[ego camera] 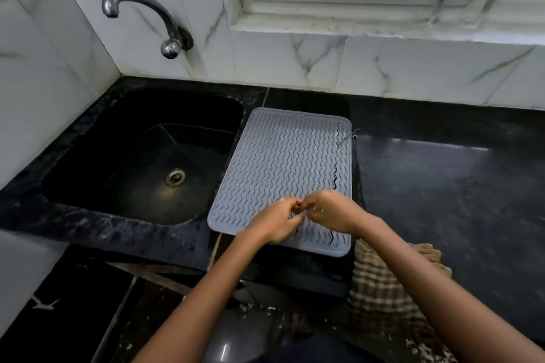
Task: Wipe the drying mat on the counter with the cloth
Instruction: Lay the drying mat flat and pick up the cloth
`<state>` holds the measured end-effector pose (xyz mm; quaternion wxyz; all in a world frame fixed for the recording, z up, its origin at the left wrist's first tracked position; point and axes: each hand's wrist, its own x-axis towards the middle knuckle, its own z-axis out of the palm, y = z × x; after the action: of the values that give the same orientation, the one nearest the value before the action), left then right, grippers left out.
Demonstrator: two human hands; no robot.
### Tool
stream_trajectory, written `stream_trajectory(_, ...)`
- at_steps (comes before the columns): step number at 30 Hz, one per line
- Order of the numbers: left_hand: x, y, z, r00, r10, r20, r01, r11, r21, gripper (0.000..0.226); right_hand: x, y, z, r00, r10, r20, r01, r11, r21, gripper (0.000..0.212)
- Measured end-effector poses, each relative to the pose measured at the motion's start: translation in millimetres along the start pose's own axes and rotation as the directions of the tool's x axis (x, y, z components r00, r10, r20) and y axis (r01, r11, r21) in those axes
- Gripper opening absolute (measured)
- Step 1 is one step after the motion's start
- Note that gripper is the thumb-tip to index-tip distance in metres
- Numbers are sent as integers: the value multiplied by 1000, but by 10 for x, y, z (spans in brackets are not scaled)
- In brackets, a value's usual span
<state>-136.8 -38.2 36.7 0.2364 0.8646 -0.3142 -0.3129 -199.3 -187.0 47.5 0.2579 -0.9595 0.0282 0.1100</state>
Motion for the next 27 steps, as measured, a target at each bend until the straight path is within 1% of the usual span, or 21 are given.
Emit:
stream_trajectory(3,-147,160,104,999,41,1,-41,999,6,40,-228,60,-26,999,26,-20,-25,1000,9,25)
stream_trajectory(6,-278,308,200,998,46,47,-47,999,12,42,-475,114,-14,998,57,-7,-57,998,19,24)
stream_trajectory(8,-312,419,245,998,49,50,-52,997,57,45,-634,180,-17,996,92,6,-92,995,30,24)
stream_trajectory(12,-306,688,406,994,91,69,-99,986,137,52,-931,409,-95,984,179,-17,-179,983,41,18)
stream_trajectory(14,-263,819,528,989,114,92,-130,973,193,53,-1066,577,-141,971,239,16,-239,971,2,12)
stream_trajectory(15,-229,866,589,987,128,95,-146,964,222,55,-1113,669,-159,961,274,41,-272,961,-41,13)
stream_trajectory(16,-180,943,654,985,144,97,-164,954,250,57,-1168,780,-199,945,322,63,-316,944,-94,21)
stream_trajectory(18,-94,1032,762,980,158,122,-188,935,301,62,-1229,963,-220,906,413,97,-388,898,-206,43)
stream_trajectory(20,9,1127,872,977,163,136,-202,913,354,67,-1282,1120,-218,879,463,113,-428,871,-241,59)
stream_trajectory(22,88,1165,963,975,175,140,-218,882,418,70,-1298,1187,-181,875,470,115,-439,872,-217,66)
stream_trajectory(25,204,1153,1056,975,199,103,-224,850,476,69,-1266,1226,-140,881,461,105,-430,873,-230,67)
stream_trajectory(27,248,1130,1083,976,170,136,-216,836,504,67,-1223,1220,-123,864,470,180,-433,876,-213,65)
